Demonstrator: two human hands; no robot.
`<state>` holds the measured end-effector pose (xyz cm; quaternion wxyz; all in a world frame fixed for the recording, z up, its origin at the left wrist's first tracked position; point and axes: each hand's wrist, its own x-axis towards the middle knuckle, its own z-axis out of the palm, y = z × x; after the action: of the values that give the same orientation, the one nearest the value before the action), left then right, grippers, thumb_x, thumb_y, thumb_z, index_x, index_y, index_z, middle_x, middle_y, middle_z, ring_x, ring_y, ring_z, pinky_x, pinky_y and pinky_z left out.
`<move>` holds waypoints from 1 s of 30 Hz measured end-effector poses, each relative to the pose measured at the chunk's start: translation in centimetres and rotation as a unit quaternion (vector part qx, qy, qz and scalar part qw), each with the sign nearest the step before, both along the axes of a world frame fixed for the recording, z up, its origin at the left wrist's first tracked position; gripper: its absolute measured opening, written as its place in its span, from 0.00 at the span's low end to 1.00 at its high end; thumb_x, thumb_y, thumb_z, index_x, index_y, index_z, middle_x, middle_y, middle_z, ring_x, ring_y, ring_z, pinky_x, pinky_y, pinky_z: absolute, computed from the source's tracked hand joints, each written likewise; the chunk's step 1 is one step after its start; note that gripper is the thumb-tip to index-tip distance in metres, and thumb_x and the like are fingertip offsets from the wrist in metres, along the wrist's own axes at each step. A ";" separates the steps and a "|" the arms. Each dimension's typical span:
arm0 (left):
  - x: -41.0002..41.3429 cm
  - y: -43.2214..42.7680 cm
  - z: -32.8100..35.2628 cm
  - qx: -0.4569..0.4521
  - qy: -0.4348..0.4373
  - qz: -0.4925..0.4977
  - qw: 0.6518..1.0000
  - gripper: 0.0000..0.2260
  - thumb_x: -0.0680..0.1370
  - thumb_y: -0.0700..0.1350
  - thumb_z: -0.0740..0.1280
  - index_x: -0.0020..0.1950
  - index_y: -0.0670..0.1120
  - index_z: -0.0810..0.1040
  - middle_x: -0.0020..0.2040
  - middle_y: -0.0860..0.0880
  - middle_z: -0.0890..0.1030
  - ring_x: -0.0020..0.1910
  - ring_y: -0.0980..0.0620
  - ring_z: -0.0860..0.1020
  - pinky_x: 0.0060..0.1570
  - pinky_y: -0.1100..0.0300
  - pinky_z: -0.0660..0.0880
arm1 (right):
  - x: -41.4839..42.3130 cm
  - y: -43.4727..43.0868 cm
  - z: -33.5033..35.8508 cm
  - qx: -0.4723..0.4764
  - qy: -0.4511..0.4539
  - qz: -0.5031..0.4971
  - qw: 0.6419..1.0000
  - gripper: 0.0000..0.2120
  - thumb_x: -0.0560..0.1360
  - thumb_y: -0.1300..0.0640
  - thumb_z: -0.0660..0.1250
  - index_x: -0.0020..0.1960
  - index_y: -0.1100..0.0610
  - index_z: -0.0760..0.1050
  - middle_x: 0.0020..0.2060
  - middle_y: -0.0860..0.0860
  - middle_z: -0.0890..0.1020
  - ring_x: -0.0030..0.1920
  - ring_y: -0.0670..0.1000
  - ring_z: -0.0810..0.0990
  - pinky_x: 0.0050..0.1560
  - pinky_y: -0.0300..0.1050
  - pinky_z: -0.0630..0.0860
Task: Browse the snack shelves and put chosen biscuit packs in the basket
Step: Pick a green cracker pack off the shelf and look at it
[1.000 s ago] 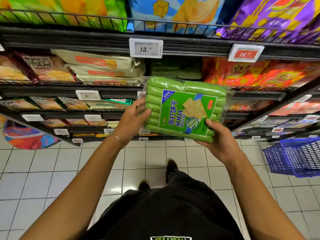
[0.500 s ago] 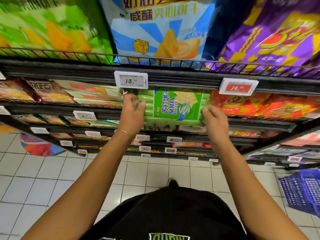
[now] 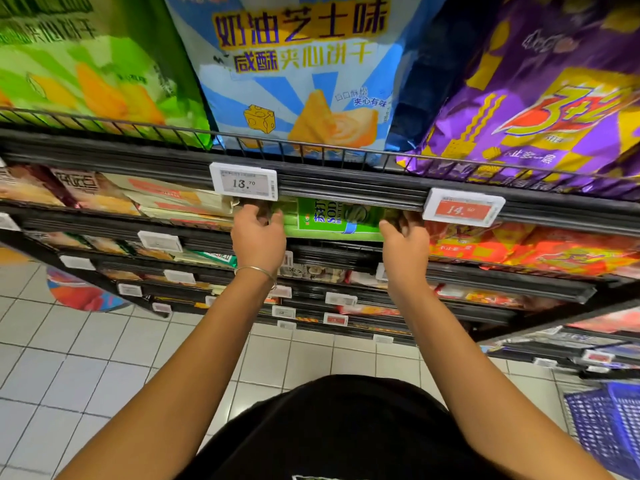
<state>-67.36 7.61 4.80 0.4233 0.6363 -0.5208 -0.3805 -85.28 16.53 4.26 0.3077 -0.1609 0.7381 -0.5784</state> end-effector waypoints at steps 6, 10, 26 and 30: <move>-1.2 0.1 1.0 0.038 0.015 -0.037 0.998 0.14 0.80 0.45 0.71 0.43 0.49 0.67 0.40 0.51 0.70 0.38 0.52 0.70 0.36 0.57 0.69 | 0.1 -0.1 -0.6 0.005 -0.040 -0.003 0.999 0.12 0.79 0.54 0.71 0.57 0.54 0.70 0.53 0.51 0.76 0.51 0.51 0.75 0.48 0.47 0.70; -1.6 0.1 0.9 0.074 0.029 -0.054 0.995 0.15 0.80 0.46 0.71 0.43 0.48 0.64 0.40 0.51 0.67 0.37 0.53 0.68 0.37 0.55 0.68 | 0.4 0.2 -1.1 -0.006 -0.033 0.006 0.999 0.13 0.79 0.55 0.72 0.47 0.49 0.67 0.47 0.49 0.72 0.46 0.48 0.72 0.42 0.43 0.69; -0.3 3.0 -0.5 0.025 -0.071 -0.184 0.980 0.23 0.78 0.47 0.74 0.65 0.43 0.65 0.61 0.43 0.77 0.60 0.41 0.77 0.61 0.40 0.75 | 2.2 1.7 -2.8 -0.028 0.018 0.035 0.999 0.24 0.79 0.66 0.69 0.69 0.53 0.64 0.63 0.51 0.72 0.46 0.30 0.77 0.34 0.25 0.73; 0.2 3.2 -1.0 0.035 -0.080 -0.198 0.976 0.25 0.77 0.50 0.73 0.66 0.48 0.61 0.63 0.45 0.77 0.54 0.39 0.80 0.58 0.40 0.77 | 2.5 1.9 -3.4 -0.039 0.022 0.035 0.998 0.28 0.79 0.69 0.68 0.75 0.57 0.62 0.65 0.51 0.70 0.38 0.20 0.73 0.33 0.20 0.70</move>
<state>-67.19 10.77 3.84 0.2739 0.5631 -0.6551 -0.4228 -82.77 18.39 0.85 0.3056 -0.2112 0.7154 -0.5917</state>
